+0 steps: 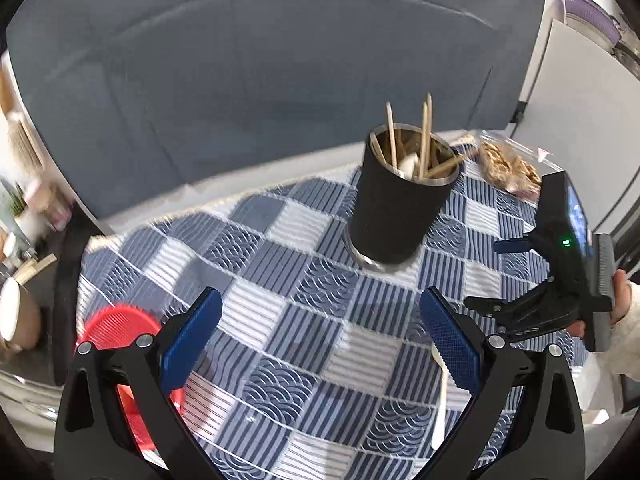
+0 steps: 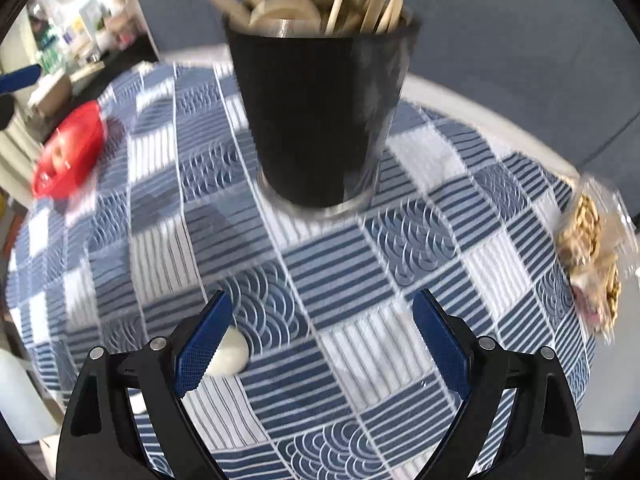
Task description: Organize utensils
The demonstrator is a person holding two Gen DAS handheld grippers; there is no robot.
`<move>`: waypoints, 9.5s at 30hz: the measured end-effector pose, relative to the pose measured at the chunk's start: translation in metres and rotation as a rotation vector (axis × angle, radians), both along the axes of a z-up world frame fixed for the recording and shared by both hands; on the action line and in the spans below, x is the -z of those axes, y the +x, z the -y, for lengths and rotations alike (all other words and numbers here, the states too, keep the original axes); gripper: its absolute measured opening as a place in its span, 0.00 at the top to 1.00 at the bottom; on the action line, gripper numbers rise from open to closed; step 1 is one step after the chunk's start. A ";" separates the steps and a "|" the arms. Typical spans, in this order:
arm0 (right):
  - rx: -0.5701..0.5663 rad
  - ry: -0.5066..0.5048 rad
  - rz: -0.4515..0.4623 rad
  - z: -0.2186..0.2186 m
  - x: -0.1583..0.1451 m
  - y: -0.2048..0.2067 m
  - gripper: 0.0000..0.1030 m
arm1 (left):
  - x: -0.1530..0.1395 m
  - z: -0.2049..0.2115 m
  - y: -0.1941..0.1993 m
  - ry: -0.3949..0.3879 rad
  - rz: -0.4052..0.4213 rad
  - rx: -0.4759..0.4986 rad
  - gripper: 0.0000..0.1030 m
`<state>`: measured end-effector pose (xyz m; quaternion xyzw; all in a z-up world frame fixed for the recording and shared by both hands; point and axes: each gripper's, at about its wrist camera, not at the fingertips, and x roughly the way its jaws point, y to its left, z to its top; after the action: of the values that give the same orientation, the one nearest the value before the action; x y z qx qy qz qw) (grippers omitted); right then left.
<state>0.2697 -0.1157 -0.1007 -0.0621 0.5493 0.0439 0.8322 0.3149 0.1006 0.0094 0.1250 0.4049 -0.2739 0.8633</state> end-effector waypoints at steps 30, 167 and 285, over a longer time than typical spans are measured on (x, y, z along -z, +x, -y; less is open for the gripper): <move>0.383 0.146 -0.105 -0.052 0.061 -0.043 0.63 | 0.089 -0.049 0.005 -0.015 -0.144 0.204 0.06; -0.006 0.389 0.229 0.115 -0.131 0.049 0.15 | -0.075 0.125 0.014 0.077 0.132 -0.012 0.06; 0.202 0.237 0.287 0.048 -0.069 -0.222 0.09 | 0.039 0.026 -0.208 0.035 0.015 -0.275 0.06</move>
<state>0.0476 -0.1638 -0.0315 0.0862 0.4194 0.0152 0.9036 0.1066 0.0744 -0.0298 0.0856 0.4164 -0.1447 0.8935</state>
